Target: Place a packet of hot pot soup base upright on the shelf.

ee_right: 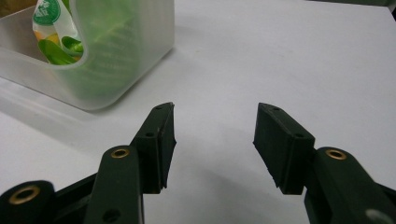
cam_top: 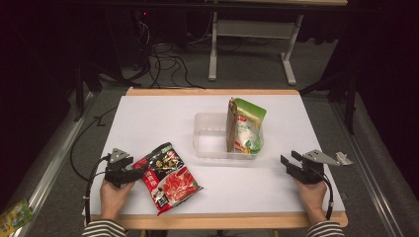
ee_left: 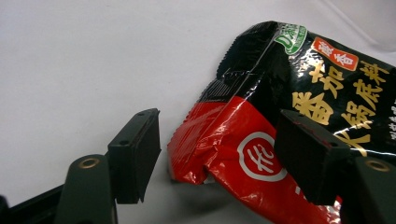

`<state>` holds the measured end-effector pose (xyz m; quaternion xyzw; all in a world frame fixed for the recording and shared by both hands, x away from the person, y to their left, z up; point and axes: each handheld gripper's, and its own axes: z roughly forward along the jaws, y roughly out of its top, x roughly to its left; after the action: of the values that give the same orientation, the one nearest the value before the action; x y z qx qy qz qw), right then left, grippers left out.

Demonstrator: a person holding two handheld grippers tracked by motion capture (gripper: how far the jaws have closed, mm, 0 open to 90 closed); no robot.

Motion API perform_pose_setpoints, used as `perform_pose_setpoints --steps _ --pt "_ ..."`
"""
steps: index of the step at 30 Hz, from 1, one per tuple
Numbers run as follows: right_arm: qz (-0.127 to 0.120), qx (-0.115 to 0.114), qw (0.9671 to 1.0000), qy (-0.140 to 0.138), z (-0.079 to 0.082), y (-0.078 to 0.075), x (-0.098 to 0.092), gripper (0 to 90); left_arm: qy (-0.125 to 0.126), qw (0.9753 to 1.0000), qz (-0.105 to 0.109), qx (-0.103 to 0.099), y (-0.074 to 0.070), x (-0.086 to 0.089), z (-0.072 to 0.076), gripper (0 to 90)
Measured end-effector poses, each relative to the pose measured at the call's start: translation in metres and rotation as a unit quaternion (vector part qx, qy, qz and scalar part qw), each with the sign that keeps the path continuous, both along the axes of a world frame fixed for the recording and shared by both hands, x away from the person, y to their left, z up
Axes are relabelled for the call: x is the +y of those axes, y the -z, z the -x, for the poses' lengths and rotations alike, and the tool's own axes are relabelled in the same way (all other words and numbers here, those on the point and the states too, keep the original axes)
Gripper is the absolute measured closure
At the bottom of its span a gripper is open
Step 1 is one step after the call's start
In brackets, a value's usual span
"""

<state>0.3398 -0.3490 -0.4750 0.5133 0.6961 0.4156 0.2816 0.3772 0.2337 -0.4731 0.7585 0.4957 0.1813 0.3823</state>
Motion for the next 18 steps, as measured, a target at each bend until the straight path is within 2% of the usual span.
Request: perform_pose_setpoints --steps 6,10,12,18 --pt "0.001 -0.002 1.0000 0.001 0.000 0.000 0.000 48.8 0.024 0.9997 -0.008 0.004 0.001 -0.010 -0.003 41.5" --pt "0.001 -0.004 1.0000 0.002 0.001 0.000 0.001 48.8 0.026 0.9996 -0.009 0.007 0.001 -0.012 -0.004 45.6" --pt "0.001 -0.004 1.0000 0.002 0.001 0.000 0.001 48.8 0.026 0.9995 -0.013 0.007 0.000 -0.012 -0.003 52.1" --pt "0.003 -0.004 1.0000 0.003 0.001 0.000 0.002 48.8 0.028 0.9994 -0.014 0.011 -0.002 -0.009 -0.002 63.7"
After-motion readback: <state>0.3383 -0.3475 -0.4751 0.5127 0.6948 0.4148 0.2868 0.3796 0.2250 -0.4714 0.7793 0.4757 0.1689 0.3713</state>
